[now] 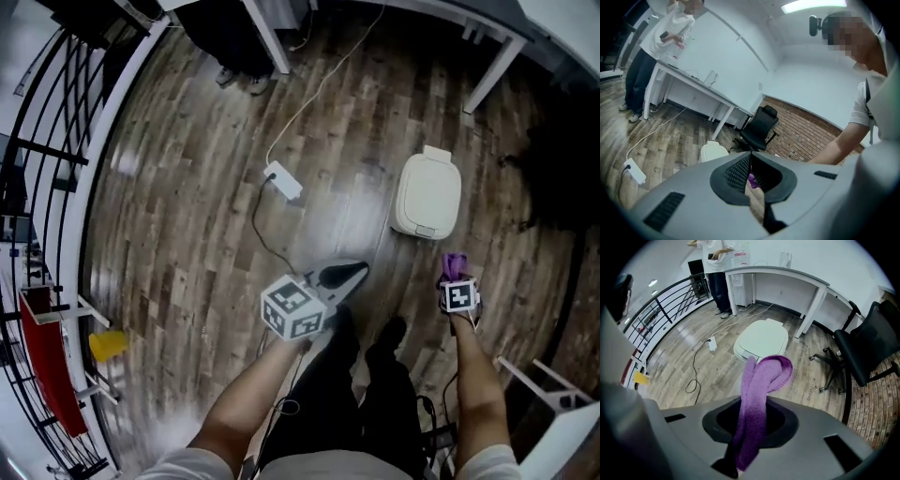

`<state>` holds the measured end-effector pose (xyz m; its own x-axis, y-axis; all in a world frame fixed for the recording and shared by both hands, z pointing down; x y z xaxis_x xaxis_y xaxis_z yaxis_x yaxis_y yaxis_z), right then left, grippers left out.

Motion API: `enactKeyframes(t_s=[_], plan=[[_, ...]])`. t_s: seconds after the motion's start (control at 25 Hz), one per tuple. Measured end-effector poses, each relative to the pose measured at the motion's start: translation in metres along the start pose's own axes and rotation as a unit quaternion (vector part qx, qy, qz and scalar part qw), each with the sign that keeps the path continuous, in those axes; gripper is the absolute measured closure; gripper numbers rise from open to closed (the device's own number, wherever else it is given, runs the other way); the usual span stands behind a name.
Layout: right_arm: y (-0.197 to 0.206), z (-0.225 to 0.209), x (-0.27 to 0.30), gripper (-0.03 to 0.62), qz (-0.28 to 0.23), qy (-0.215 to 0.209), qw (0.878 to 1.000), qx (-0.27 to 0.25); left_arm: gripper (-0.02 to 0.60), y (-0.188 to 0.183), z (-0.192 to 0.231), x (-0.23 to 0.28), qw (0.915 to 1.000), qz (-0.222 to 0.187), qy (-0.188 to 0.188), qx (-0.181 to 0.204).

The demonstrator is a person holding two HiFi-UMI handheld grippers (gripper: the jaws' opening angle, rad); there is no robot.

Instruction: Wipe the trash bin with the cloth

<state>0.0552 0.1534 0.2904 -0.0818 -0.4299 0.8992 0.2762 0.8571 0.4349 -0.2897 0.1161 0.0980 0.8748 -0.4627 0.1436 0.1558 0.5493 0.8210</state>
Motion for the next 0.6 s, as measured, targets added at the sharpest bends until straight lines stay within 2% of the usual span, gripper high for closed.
enactKeyframes(t_s=[0.28,0.6], plan=[[0.03,-0.017,0.008,0.519,-0.008,-0.028,1.0,-0.011,0.577,0.038,-0.015,0.023,0.9988,0.0,-0.048,-0.008],[0.067,-0.06,0.004,0.518,-0.014,-0.017,0.999,-0.046,0.577,0.072,-0.049,0.052,0.9975,0.004,-0.071,-0.002]])
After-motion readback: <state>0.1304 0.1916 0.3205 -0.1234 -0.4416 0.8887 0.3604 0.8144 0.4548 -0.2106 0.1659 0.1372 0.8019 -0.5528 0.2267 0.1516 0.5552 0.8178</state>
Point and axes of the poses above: the fingertips, and each gripper's own axes: x forward along the fingers, z to its left, y out of its underside, the point moved 9 cm from there along -x, backward along the fingers, and after that the axes turned 10 degrees about -z, right-handed, at the moved point
